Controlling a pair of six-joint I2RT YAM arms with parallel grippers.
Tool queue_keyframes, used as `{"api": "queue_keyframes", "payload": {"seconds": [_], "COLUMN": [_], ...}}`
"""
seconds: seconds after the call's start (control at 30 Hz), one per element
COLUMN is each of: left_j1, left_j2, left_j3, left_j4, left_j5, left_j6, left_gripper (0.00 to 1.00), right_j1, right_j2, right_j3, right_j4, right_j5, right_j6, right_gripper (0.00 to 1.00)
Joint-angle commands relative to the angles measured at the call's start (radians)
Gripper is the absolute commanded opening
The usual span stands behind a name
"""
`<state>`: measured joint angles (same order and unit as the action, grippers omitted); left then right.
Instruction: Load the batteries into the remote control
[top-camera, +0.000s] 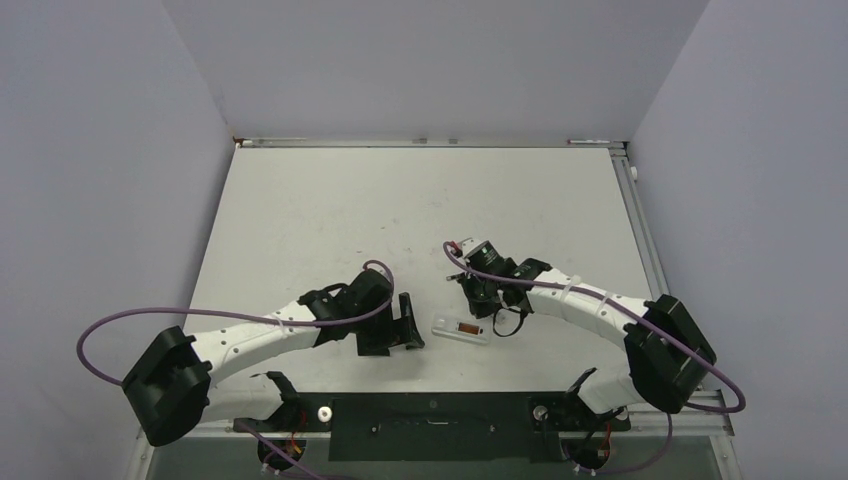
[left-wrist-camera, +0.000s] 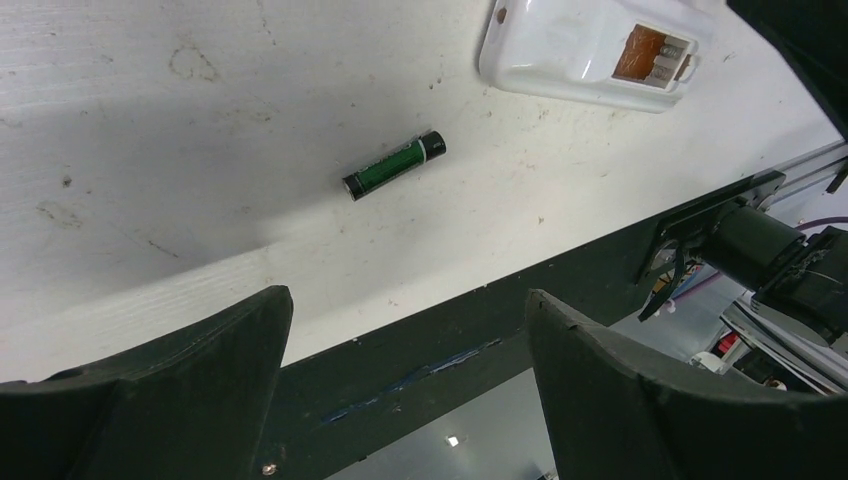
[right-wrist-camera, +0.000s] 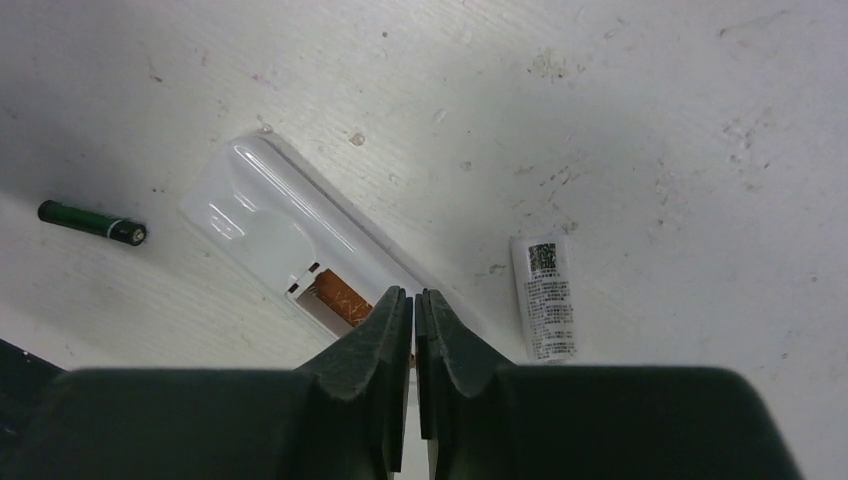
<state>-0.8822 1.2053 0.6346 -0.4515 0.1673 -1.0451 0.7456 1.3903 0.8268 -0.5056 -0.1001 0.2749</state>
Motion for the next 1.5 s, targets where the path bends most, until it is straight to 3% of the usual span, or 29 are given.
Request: {"api": "queue_keyframes", "payload": {"seconds": [0.0, 0.13, 0.27, 0.53, 0.67, 0.87, 1.17, 1.47], "left_j1": [-0.002, -0.001, 0.007, 0.065, 0.082, 0.088, 0.088, 0.09], "left_j2": [-0.014, -0.043, -0.097, -0.239, -0.281, -0.29, -0.207, -0.183], "left_j3": [0.043, 0.032, -0.001, -0.084, -0.088, -0.093, -0.055, -0.005], "left_j4": [0.042, 0.024, 0.017, -0.007, -0.042, -0.032, 0.002, -0.026], "left_j5": [-0.02, -0.019, -0.024, -0.011, -0.009, 0.005, 0.012, -0.013], "left_j6": [-0.011, 0.01, 0.021, 0.043, 0.055, 0.051, 0.056, 0.071], "left_gripper": [0.84, 0.84, 0.84, 0.84, 0.85, 0.85, 0.85, 0.85], "right_j1": [0.002, 0.062, 0.2, 0.4, 0.408, 0.352, 0.33, 0.372], "right_j2": [0.031, 0.068, 0.118, 0.19, 0.141, 0.024, -0.128, 0.02], "right_j3": [-0.011, -0.031, -0.014, 0.01, 0.049, 0.073, -0.025, -0.002], "right_j4": [-0.037, -0.058, -0.089, 0.027, 0.034, -0.123, -0.063, 0.118], "right_j5": [0.053, 0.144, 0.207, 0.108, 0.126, 0.288, 0.198, 0.117], "right_j6": [0.095, 0.15, 0.24, 0.425, 0.446, 0.416, 0.46, 0.489], "right_gripper": [0.09, 0.09, 0.09, 0.09, 0.09, 0.09, 0.09, 0.09]}}
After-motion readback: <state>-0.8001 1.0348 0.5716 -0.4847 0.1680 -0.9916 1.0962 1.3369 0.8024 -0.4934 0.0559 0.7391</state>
